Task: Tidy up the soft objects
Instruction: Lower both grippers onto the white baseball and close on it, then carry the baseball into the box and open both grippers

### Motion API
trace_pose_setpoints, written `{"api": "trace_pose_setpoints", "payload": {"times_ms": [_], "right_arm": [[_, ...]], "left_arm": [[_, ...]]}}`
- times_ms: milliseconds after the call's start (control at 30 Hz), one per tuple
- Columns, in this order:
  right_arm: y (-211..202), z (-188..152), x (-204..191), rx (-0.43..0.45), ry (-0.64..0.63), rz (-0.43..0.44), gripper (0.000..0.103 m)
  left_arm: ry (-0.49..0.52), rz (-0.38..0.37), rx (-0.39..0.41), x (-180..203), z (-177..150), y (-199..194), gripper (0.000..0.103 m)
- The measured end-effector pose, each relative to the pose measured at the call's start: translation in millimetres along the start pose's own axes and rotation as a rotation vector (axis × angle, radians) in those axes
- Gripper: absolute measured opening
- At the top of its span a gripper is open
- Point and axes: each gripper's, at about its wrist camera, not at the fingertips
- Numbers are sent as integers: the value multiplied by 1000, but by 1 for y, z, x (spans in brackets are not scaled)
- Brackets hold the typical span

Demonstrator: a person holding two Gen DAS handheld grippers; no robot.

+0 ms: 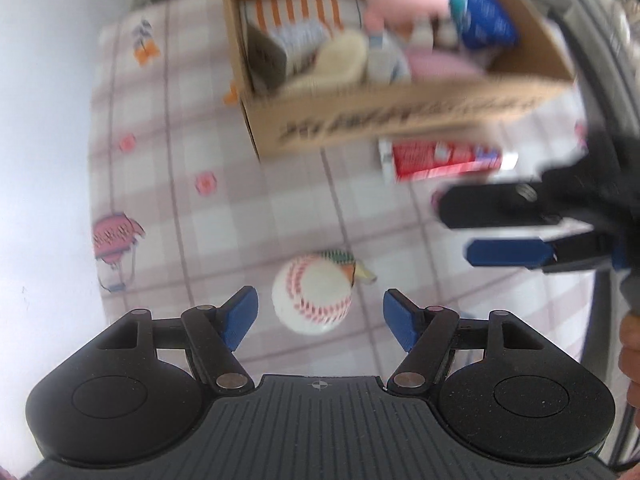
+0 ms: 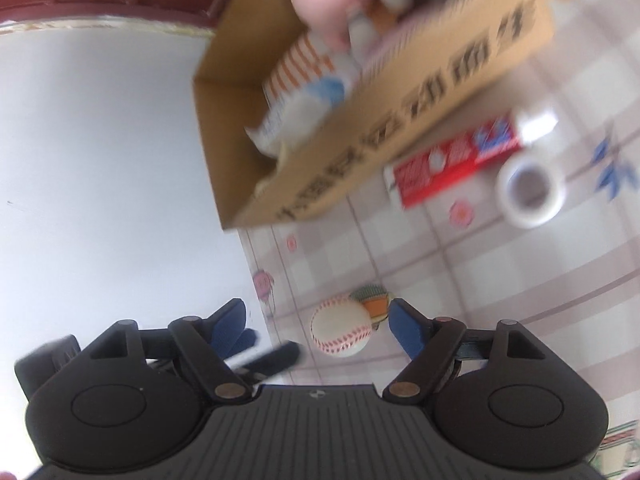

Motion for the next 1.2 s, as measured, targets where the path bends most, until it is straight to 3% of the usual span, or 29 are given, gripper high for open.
{"api": "trace_pose_setpoints", "payload": {"times_ms": [200,367,533,633,933,1200], "right_arm": [[63,-8,6,-93,4,-39,86],[101,-11,8,-143,-29,-102,86],[126,-15,14,-188,-27,-138,64],[134,-18,19,-207,-17,-144,63],[112,-18,17,-192,-48,-128,62],[51,-18,-26,-101,-144,-105,62]], "left_arm": [[46,-2,-55,-2,-9,36,65],[57,-38,-46,-6,-8,46,61],[78,-61,-27,-5,-6,49,58],[84,-68,-27,-3,-6,49,58],[126,-58,33,19,-9,28,58],[171,-51,184,51,12,-51,58]]}}
Point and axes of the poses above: each gripper's, at about its wrist camera, not at the fingertips, and y roughly the way its jaws point, x to its right, z to its top, and after that the axes turned 7 degrees about z, right-handed
